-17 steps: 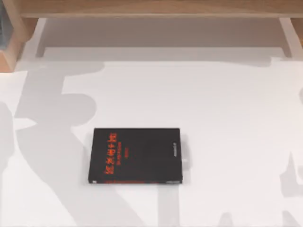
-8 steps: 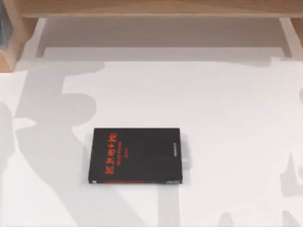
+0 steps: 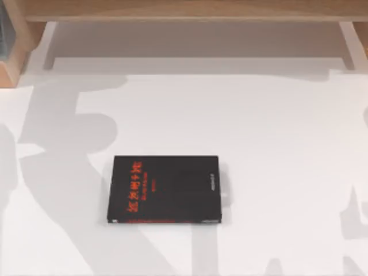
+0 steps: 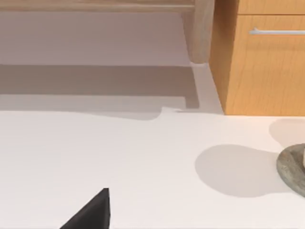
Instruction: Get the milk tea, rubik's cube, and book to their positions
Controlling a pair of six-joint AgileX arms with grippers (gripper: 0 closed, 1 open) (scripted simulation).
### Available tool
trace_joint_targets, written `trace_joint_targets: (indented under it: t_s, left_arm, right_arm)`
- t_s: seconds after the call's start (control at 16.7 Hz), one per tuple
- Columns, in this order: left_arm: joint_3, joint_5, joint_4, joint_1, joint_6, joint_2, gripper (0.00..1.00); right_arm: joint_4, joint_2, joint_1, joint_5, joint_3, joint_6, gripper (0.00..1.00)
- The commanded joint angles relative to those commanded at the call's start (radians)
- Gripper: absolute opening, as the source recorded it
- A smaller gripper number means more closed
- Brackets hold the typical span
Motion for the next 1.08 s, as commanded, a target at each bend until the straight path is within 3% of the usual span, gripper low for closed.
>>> trace_joint_targets:
  t_s: [0.54, 0.66, 0.84, 1.08]
  left_arm:
    - [-0.022, 0.007, -0.014, 0.003, 0.002, -0.038, 0.00]
    - [-0.027, -0.023, -0.002, -0.005, 0.032, -0.068, 0.00]
    - [-0.043, -0.144, 0.040, -0.060, 0.155, -0.191, 0.00]
    - [-0.101, -0.408, 0.101, -0.218, 0.413, -0.435, 0.00]
  right_arm:
    - [0.000, 0.000, 0.000, 0.000, 0.000, 0.000, 1.00]
    - [0.000, 0.000, 0.000, 0.000, 0.000, 0.000, 1.00]
    - [0.000, 0.000, 0.000, 0.000, 0.000, 0.000, 1.00]
    - [0.000, 0.000, 0.000, 0.000, 0.000, 0.000, 1.00]
